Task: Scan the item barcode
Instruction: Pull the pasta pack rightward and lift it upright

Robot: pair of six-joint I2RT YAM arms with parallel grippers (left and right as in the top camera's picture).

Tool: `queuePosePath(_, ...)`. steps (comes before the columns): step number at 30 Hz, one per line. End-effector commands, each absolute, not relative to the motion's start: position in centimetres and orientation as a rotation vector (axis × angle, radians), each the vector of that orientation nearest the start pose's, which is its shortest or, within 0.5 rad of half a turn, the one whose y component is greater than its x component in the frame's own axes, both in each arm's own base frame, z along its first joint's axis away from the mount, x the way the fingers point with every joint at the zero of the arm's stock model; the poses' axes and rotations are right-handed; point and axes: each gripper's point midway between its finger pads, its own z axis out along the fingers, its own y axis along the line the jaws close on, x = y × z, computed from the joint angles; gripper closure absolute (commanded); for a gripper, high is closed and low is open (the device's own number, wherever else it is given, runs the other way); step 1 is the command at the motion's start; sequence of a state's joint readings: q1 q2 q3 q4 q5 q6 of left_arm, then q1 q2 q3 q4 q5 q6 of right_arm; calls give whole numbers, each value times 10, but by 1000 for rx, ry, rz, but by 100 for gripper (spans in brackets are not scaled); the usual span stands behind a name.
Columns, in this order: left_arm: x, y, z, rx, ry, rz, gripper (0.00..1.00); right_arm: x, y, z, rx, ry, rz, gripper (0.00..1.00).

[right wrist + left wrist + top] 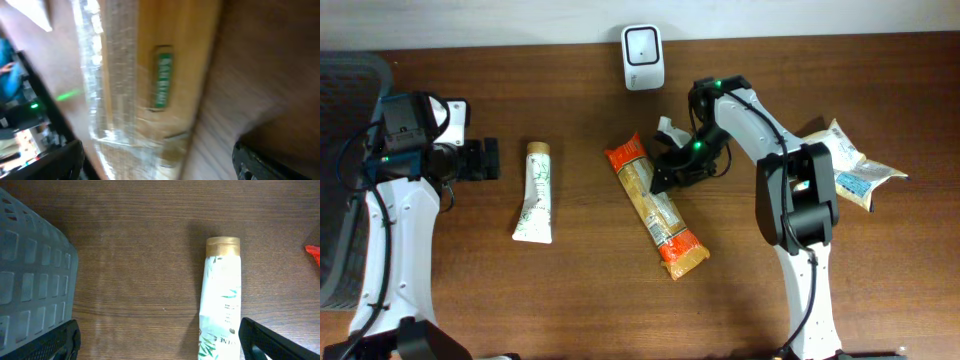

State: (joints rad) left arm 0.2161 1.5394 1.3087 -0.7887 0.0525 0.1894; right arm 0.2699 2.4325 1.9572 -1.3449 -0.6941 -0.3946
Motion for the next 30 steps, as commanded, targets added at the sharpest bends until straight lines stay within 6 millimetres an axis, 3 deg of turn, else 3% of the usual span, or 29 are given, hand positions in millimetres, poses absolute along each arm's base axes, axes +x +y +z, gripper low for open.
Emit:
queuePosePath(1,386,75,172,-23,2585,72,1,352,232,19,-929,2910,1373,12)
queuePosePath(2,386,75,172,-23,2584,72,1,346,239,12,-944,2891,1397,17)
queuePosePath(4,386,75,172,-23,2584,72,1,334,253,-8,-934,2915,1388,39)
queuePosePath(5,386,75,172,-23,2584,72,1,332,257,-12,-924,2926,1383,52)
queuePosePath(6,386,75,172,-23,2585,72,1,331,259,-13,-928,2927,1377,72)
queuePosePath(8,386,75,172,-23,2585,72,1,333,259,-13,-913,2930,1376,96)
queuePosePath(10,386,75,172,-23,2585,72,1,337,260,-10,-908,2923,1371,96)
queuePosePath(13,386,75,172,-23,2585,72,1,363,250,38,-937,2923,1209,96)
queuePosePath(14,386,75,172,-23,2585,72,1,385,229,72,-849,3010,857,96)
queuePosePath(15,386,75,172,-23,2585,72,1,394,220,85,-792,3035,699,96)
queuePosePath(16,386,75,172,-23,2585,72,1,408,196,101,-616,3080,311,96)
queuePosePath(17,386,75,172,-23,2584,72,1,412,184,104,-525,3085,89,96)
queuePosePath(18,386,75,172,-23,2585,72,1,412,179,103,-463,3076,-80,96)
queuePosePath(20,386,75,172,-23,2585,72,1,402,188,84,-438,3045,-368,96)
queuePosePath(21,386,75,172,-23,2584,72,1,391,203,64,-505,3038,-461,96)
queuePosePath(23,386,75,172,-23,2584,72,1,380,223,40,-596,3049,-487,96)
queuePosePath(26,386,75,172,-23,2584,72,1,381,226,35,-600,3058,-453,76)
queuePosePath(27,386,75,172,-23,2585,72,1,378,232,32,-654,3087,-363,57)
queuePosePath(30,386,75,172,-23,2584,72,1,378,235,26,-676,3109,-294,42)
